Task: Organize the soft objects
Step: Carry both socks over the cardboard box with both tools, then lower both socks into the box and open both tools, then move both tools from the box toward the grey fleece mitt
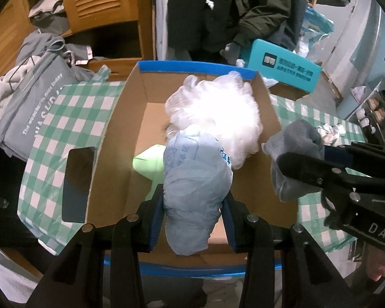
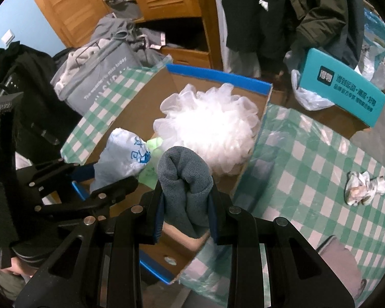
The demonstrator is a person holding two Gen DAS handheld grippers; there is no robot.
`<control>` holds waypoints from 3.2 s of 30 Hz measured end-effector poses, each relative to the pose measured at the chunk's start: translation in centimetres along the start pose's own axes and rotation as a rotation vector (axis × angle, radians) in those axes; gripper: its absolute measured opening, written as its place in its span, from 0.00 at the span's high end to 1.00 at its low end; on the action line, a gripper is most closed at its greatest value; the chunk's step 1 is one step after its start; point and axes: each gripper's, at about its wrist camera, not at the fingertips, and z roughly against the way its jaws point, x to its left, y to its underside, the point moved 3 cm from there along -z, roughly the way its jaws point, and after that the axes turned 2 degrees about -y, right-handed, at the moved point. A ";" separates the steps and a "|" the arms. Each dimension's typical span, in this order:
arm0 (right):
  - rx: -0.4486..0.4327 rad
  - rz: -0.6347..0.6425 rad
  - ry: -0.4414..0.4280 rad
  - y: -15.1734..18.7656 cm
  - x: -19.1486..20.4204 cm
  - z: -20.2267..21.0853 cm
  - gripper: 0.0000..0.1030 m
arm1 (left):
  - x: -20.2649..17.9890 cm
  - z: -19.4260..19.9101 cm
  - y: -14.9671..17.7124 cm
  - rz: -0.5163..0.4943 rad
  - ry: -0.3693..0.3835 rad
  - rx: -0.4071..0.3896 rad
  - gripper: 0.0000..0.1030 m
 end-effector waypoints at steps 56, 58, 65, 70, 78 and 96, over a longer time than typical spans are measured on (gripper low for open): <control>-0.054 -0.146 0.118 4.8 -8.9 5.8 0.32 | -10.4 1.2 0.1 -0.180 0.081 -0.004 0.24; -0.058 -0.158 0.122 5.3 -9.5 6.3 0.31 | -11.5 1.3 0.3 -0.198 0.094 0.000 0.23; -0.092 -0.196 0.163 6.9 -11.6 8.9 0.27 | -15.5 1.2 1.0 -0.260 0.117 0.012 0.22; -0.106 -0.211 0.221 8.9 -13.6 10.7 0.27 | -18.1 0.7 1.5 -0.290 0.145 0.043 0.22; -0.097 -0.311 0.270 12.8 -17.8 12.8 0.27 | -22.9 0.0 3.5 -0.381 0.162 0.060 0.15; -0.111 -0.473 0.317 19.3 -23.6 16.2 0.27 | -30.1 -2.3 8.3 -0.522 0.179 0.129 0.15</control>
